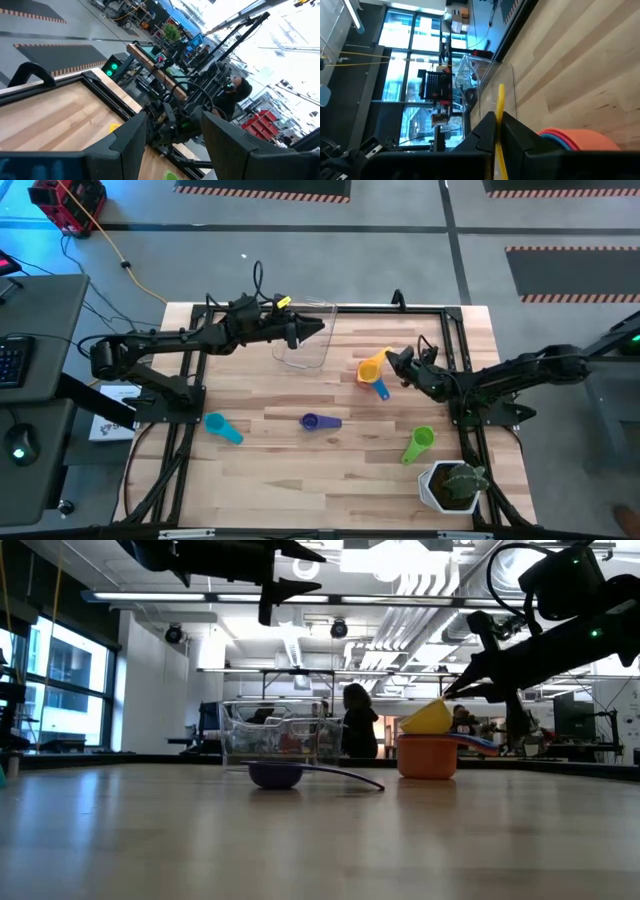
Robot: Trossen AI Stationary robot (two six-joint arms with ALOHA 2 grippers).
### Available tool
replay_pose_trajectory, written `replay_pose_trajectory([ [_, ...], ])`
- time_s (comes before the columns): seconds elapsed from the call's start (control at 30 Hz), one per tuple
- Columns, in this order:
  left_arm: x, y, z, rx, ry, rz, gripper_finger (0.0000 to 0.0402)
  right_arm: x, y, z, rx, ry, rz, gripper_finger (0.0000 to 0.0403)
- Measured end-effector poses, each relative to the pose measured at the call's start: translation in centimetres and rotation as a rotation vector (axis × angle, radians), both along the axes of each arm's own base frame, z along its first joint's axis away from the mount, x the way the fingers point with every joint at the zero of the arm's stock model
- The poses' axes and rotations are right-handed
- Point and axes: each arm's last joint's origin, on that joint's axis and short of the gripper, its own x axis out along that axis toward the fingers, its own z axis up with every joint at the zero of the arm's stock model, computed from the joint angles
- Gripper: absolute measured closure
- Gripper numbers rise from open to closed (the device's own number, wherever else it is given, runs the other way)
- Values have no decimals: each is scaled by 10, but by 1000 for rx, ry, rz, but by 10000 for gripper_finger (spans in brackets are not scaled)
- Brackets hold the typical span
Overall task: Nest measuring cups in basket
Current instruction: Stack the yellow measuring cup on top of the blue measuring cup
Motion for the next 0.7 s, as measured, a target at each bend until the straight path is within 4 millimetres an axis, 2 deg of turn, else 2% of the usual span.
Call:
replay_pose_trajectory([
  [0.2,0,0,0,0,0,0,222,0,0,-1,5,12,18,323],
  [0.43,0,0,0,0,0,0,222,-1,0,-1,-36,117,179,228],
  [0.7,0,0,0,-1,2,2,222,-16,-6,0,21,229,405,213],
])
